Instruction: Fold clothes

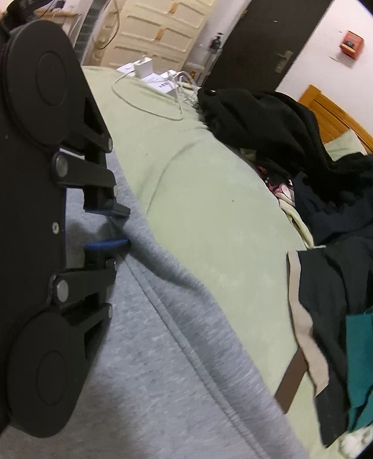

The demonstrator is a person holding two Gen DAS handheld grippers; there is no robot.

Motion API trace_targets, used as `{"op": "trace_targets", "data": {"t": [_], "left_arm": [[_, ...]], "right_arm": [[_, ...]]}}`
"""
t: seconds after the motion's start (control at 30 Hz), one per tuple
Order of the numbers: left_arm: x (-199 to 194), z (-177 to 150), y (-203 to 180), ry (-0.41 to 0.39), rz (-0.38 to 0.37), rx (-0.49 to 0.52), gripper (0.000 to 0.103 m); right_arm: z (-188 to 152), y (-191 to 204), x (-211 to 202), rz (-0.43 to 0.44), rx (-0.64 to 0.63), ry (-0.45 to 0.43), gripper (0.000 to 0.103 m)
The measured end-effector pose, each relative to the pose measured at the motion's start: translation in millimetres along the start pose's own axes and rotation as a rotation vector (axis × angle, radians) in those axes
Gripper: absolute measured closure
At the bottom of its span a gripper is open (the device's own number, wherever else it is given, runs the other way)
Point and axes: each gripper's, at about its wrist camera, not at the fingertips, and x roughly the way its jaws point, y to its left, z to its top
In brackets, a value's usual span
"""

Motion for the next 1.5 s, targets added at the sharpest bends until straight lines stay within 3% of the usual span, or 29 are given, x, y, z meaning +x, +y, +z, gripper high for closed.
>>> {"op": "trace_targets", "data": {"t": [0.07,0.1,0.13,0.23,0.27,0.4,0.47,0.63,0.87,1.0,1.13,1.23,1.37,1.5], "left_arm": [[-11.1,1.1,5.1,-0.017,-0.022,-0.042,0.057],[-18.9,0.7,8.2,-0.030,-0.031,-0.062,0.056],[-25.4,-0.5,10.6,-0.042,-0.033,-0.070,0.054],[-57.0,-4.3,26.1,-0.117,0.026,-0.078,0.049],[-59.8,-4.2,28.9,-0.121,0.044,-0.076,0.043],[-61.8,-12.0,55.1,-0.100,0.170,-0.080,0.041],[-52.1,-13.5,66.3,-0.081,0.178,-0.095,0.042],[-24.0,-14.3,74.7,-0.003,0.194,-0.101,0.042],[-21.1,-11.0,70.3,0.038,0.222,-0.091,0.041],[-31.2,-6.0,85.2,0.040,0.152,-0.161,0.041],[-52.9,-0.4,92.7,0.018,0.098,-0.173,0.041],[-79.1,5.6,92.9,-0.010,0.134,-0.124,0.040],[-122.4,-5.8,99.5,-0.116,0.182,-0.026,0.030],[-124.5,-30.2,108.9,-0.101,0.163,0.001,0.029]], "right_arm": [[0.5,8.2,-15.6,-0.030,-0.050,-0.023,0.062],[0.2,12.6,-26.6,-0.054,-0.096,-0.054,0.043],[-0.9,14.0,-35.1,-0.068,-0.126,-0.078,0.038],[-7.7,8.5,-71.9,-0.135,-0.192,-0.143,0.038],[-9.8,1.7,-85.0,-0.183,-0.198,-0.156,0.038],[-16.2,-28.7,-104.8,-0.355,-0.232,-0.141,0.035],[-20.6,-47.1,-106.4,-0.419,-0.226,-0.119,0.036],[-45.0,-83.6,-112.9,-0.449,-0.230,-0.125,0.036],[-47.7,-87.0,-124.3,-0.514,-0.169,-0.126,0.036],[-50.1,-92.4,-142.4,-0.477,-0.155,-0.142,0.035],[-53.0,-90.4,-155.0,-0.441,-0.154,-0.136,0.027],[-53.9,-78.2,-158.1,-0.432,-0.163,-0.147,0.025],[-54.9,-25.6,-142.1,-0.312,-0.266,-0.140,0.023],[-63.2,40.6,-114.6,-0.162,-0.432,-0.090,0.020]]}}
